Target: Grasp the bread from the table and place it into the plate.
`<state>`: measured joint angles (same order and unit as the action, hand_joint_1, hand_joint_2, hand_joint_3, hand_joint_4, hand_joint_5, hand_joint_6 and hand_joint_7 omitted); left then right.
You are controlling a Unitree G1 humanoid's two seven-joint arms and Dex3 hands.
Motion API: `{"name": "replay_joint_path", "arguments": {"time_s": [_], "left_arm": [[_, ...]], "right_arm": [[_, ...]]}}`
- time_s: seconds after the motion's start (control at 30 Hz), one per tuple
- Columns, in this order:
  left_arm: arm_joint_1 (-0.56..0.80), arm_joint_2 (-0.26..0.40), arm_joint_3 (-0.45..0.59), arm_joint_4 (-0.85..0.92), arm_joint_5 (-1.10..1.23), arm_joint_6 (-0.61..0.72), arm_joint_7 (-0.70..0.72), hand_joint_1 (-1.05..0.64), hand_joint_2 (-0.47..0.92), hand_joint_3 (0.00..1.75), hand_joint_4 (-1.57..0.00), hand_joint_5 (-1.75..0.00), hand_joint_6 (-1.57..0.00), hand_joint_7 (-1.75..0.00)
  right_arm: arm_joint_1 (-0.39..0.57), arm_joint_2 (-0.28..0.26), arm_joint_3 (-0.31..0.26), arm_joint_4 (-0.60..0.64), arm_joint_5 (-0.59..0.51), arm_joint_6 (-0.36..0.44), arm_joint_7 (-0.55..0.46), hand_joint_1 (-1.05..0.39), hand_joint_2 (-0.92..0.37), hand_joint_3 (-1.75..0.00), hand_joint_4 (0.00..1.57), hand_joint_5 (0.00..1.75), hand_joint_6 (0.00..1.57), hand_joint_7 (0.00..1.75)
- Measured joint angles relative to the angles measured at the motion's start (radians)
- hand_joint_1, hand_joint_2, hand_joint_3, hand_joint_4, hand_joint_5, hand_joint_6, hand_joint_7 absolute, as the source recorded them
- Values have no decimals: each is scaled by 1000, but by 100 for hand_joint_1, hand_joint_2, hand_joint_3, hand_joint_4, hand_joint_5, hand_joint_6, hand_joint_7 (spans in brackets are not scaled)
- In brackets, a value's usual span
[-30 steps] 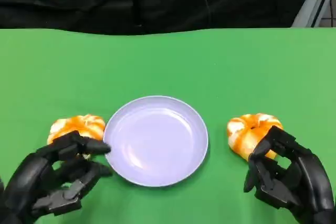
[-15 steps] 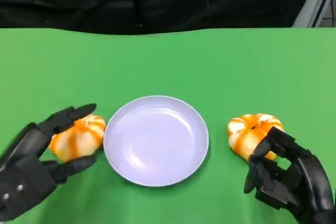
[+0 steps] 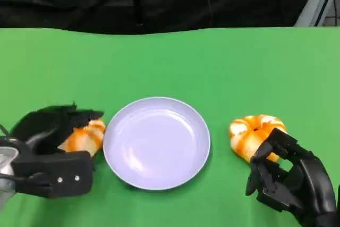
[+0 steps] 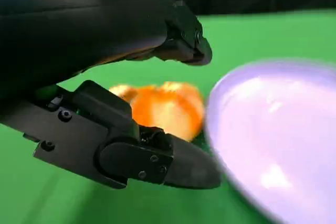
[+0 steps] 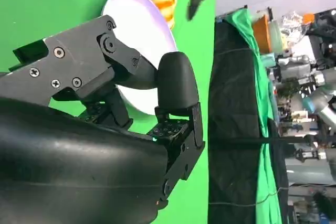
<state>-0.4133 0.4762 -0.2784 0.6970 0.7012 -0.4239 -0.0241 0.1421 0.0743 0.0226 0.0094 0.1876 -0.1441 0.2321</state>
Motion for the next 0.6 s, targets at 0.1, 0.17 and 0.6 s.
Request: {"name": "replay_joint_path", "arguments": {"time_s": [0.1, 0.17, 0.6], "left_arm": [[-39, -7, -44, 100, 17, -2, 44, -101, 92, 21, -22, -3, -40, -1], [-75, -17, -73, 169, 28, 0, 76, -101, 92, 21, -23, -4, -40, -1], [-151, -29, -157, 361, 19, -40, 186, -89, 92, 28, -32, -5, -44, -2]], "right_arm": [[0, 0, 0, 0, 0, -1, -2, -12, -68, -103, 83, 175, 62, 166], [0, 0, 2, 0, -2, -2, -5, -12, -68, -103, 83, 175, 62, 167], [0, 1, 1, 2, -1, -4, -4, -12, -67, -103, 82, 175, 62, 167]]}}
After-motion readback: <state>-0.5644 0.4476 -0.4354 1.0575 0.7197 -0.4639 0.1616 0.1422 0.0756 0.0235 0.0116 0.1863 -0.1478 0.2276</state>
